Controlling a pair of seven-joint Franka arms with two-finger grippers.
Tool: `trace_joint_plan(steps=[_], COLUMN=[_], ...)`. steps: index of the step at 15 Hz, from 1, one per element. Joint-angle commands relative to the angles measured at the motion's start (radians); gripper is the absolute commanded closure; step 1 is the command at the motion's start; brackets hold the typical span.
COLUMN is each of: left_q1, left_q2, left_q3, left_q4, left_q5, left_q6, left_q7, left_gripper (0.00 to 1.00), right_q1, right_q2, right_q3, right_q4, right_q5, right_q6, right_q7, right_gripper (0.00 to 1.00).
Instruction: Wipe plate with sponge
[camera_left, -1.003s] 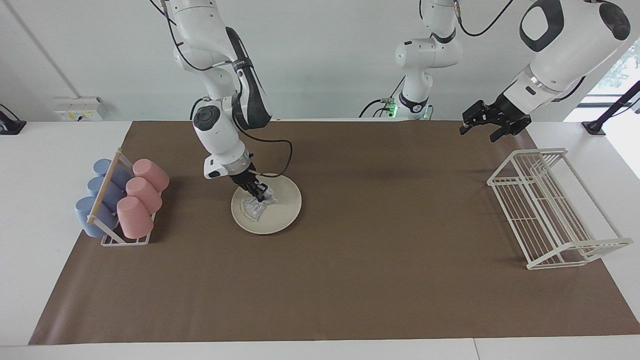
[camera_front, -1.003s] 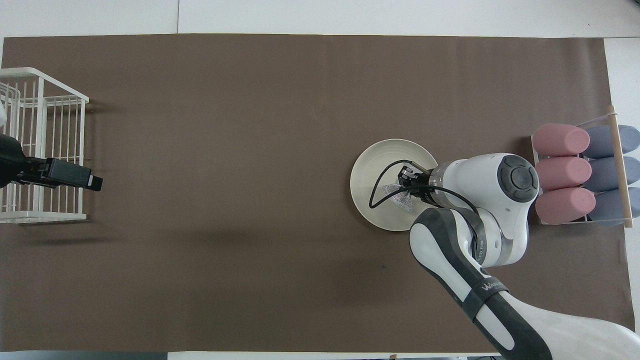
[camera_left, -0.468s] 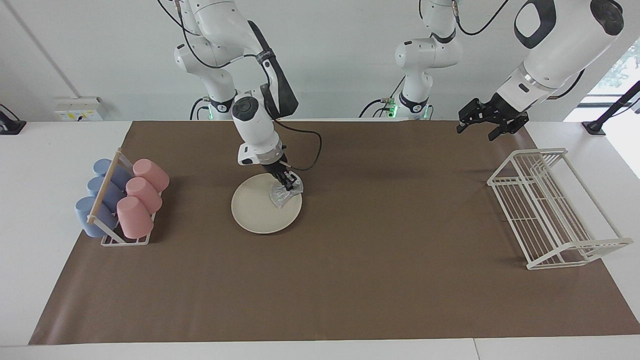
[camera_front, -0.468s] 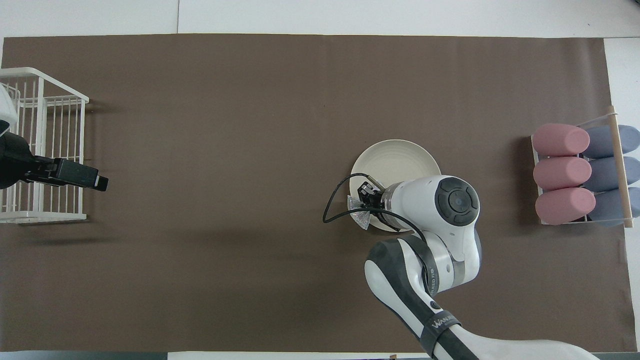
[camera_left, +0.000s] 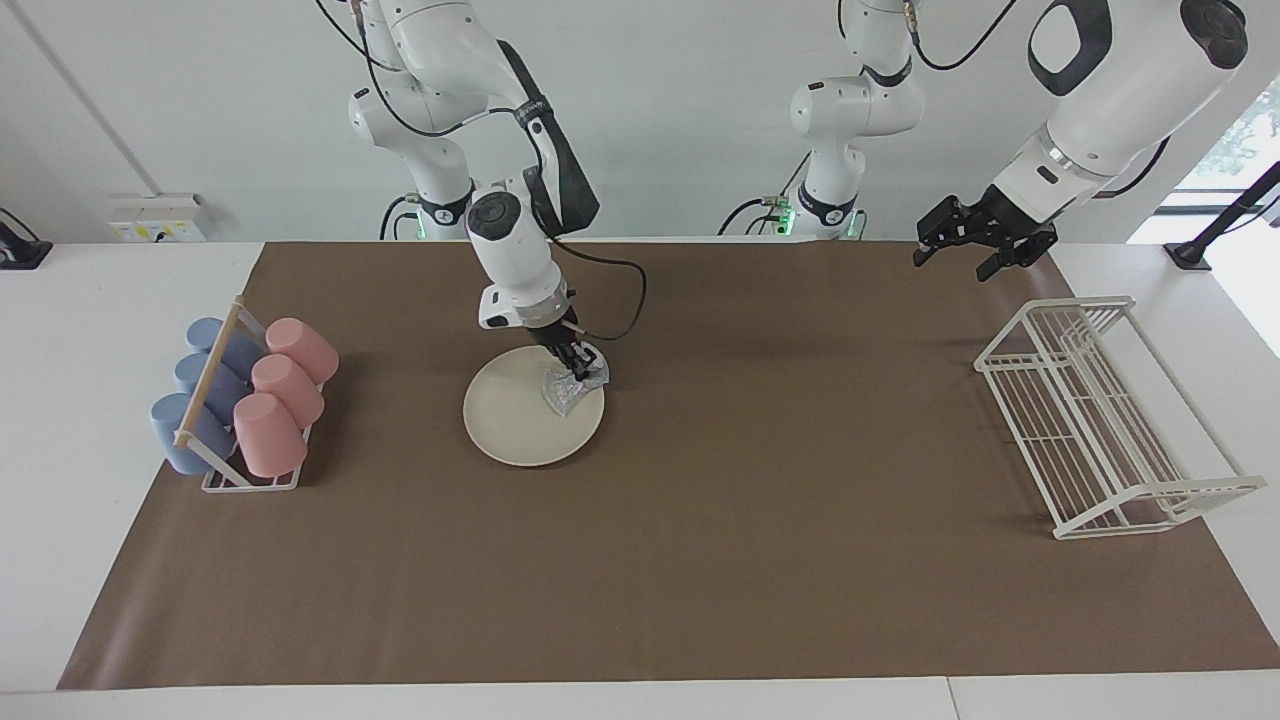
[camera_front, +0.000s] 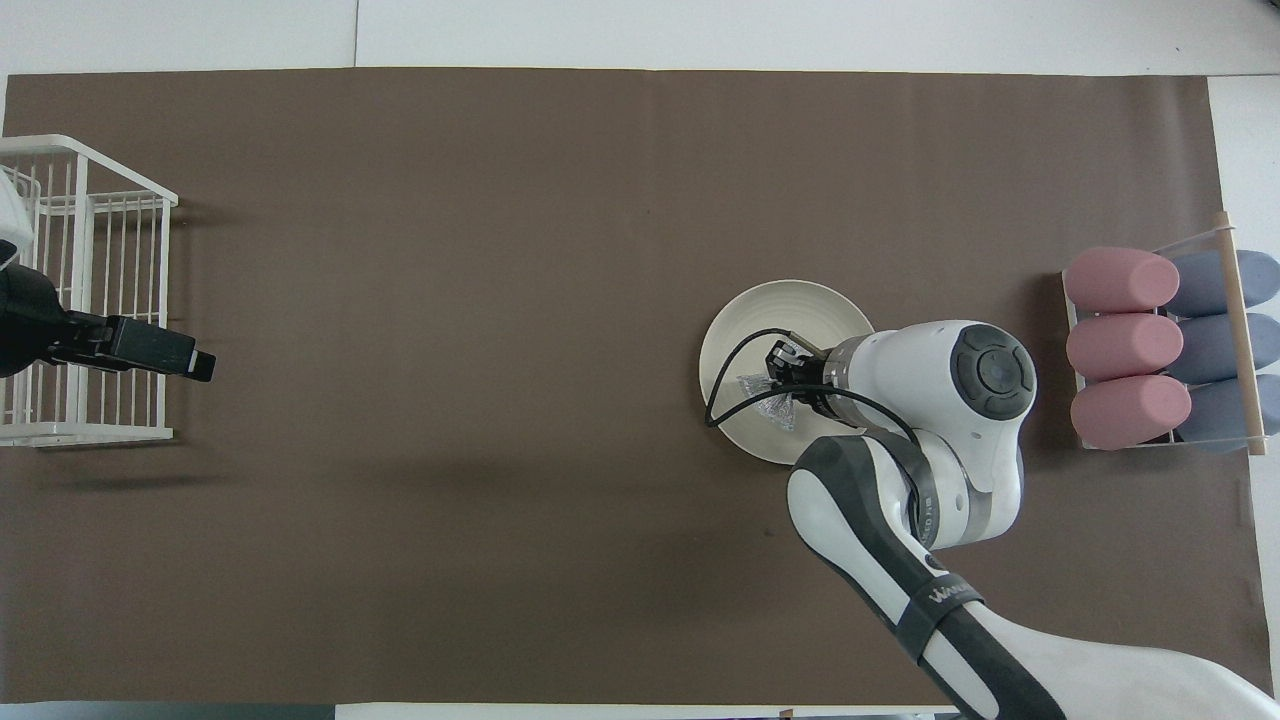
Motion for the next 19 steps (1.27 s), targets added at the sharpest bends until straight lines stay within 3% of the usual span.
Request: trace_joint_plan(steps=[1, 4, 8, 11, 14, 19], left_q1=[-0.008, -0.008, -0.010, -0.010, -0.010, -0.010], left_q2=[-0.012, -0.012, -0.013, -0.016, -0.016, -0.016], left_q3=[0.007, 0.006, 0.004, 0.004, 0.004, 0.004], left_q4=[0.007, 0.007, -0.001, -0.002, -0.002, -0.002], left_q5=[0.016, 0.016, 0.013, 0.003, -0.022, -0.022], left_q6=[-0.018, -0.016, -0.013, -0.013, -0.013, -0.015], left_q7=[-0.013, -0.013, -0.011, -0.011, -0.011, -0.011], left_gripper=[0.00, 0.00, 0.00, 0.00, 0.00, 0.00], right_q1=[-0.021, 0.002, 0.120, 0.139, 0.156, 0.211], right_q2=[0.013, 0.011, 0.005, 0.007, 0.008, -0.004], right_q3=[0.007, 0.009, 0.009, 0.010, 0.009, 0.013], right_q4=[-0.002, -0.004, -0.005, 0.037, 0.216, 0.442], right_q5=[0.020, 0.020, 0.020, 0.020, -0.003, -0.158], right_q6=[0.041, 0.041, 0.037, 0.019, -0.212, -0.510], right_q7=[-0.105, -0.052, 0.273, 0.399, 0.634, 0.895], right_gripper=[1.00, 1.00, 1.00, 1.00, 1.00, 1.00])
